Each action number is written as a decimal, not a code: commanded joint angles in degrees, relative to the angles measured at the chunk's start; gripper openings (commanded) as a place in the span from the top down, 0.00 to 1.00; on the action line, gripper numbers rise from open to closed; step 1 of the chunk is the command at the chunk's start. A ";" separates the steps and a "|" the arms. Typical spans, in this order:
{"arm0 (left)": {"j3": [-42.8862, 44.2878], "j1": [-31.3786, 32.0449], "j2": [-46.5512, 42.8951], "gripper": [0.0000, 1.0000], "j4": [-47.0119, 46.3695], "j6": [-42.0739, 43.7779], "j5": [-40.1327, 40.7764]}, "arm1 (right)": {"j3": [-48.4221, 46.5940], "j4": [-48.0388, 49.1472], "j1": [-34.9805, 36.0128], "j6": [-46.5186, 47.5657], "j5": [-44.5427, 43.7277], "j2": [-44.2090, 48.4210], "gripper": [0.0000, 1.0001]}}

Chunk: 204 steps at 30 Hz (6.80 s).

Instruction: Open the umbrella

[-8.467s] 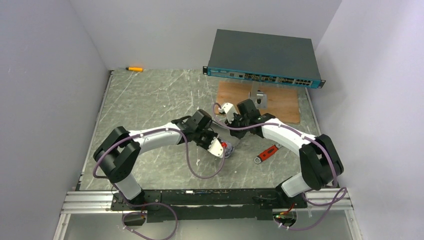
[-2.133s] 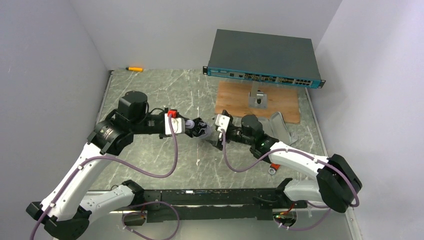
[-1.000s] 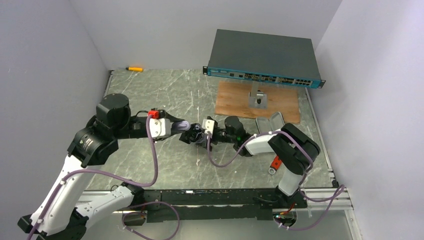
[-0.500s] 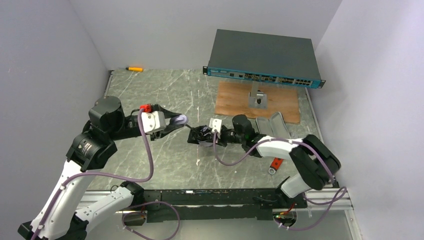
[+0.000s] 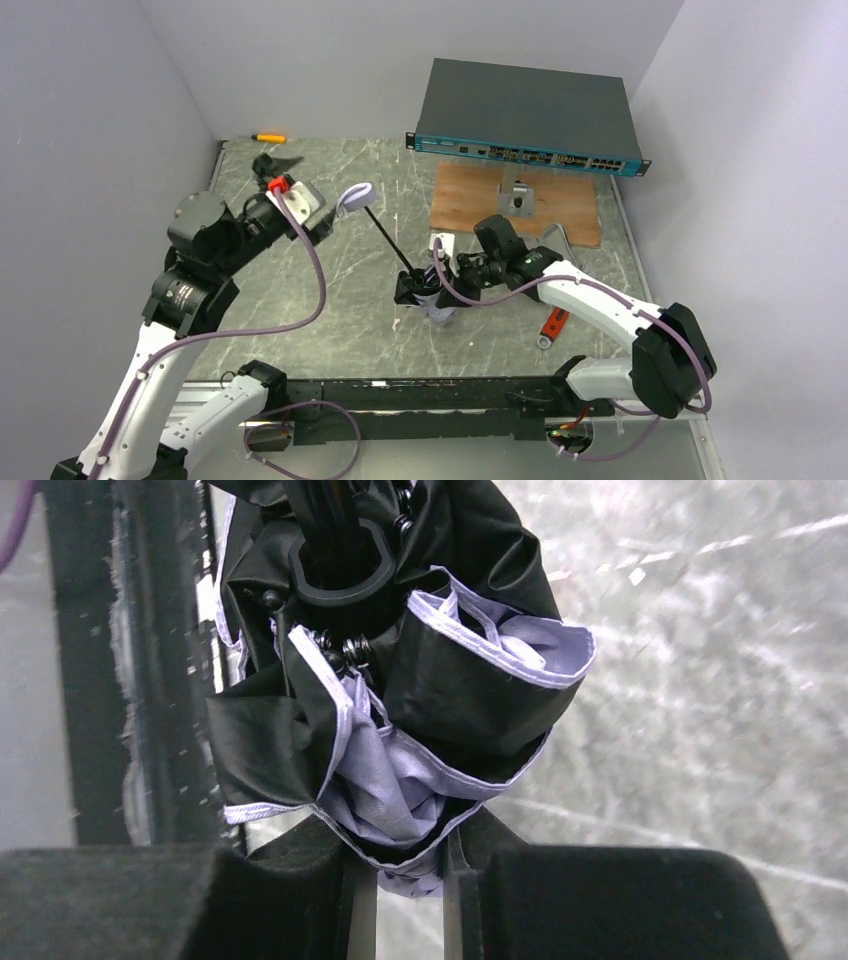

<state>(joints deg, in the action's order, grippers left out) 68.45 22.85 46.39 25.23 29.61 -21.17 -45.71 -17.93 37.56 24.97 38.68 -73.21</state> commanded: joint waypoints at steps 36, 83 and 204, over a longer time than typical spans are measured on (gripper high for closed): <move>-13.52 -1.87 9.63 0.31 -32.87 -53.51 -38.55 | -25.63 9.27 4.45 -32.31 12.73 -2.35 1.00; -1.43 -16.35 13.02 0.03 -35.41 -62.22 -39.18 | -22.41 15.86 -0.50 -32.54 5.15 0.54 1.00; -4.12 33.22 19.40 1.00 15.04 31.83 8.72 | -28.61 -44.22 0.00 2.83 6.94 0.63 0.72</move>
<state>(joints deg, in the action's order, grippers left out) 64.99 57.34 68.12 36.69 60.25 -10.55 -73.38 -63.70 38.37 28.73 39.20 -76.38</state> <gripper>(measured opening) 0.105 0.357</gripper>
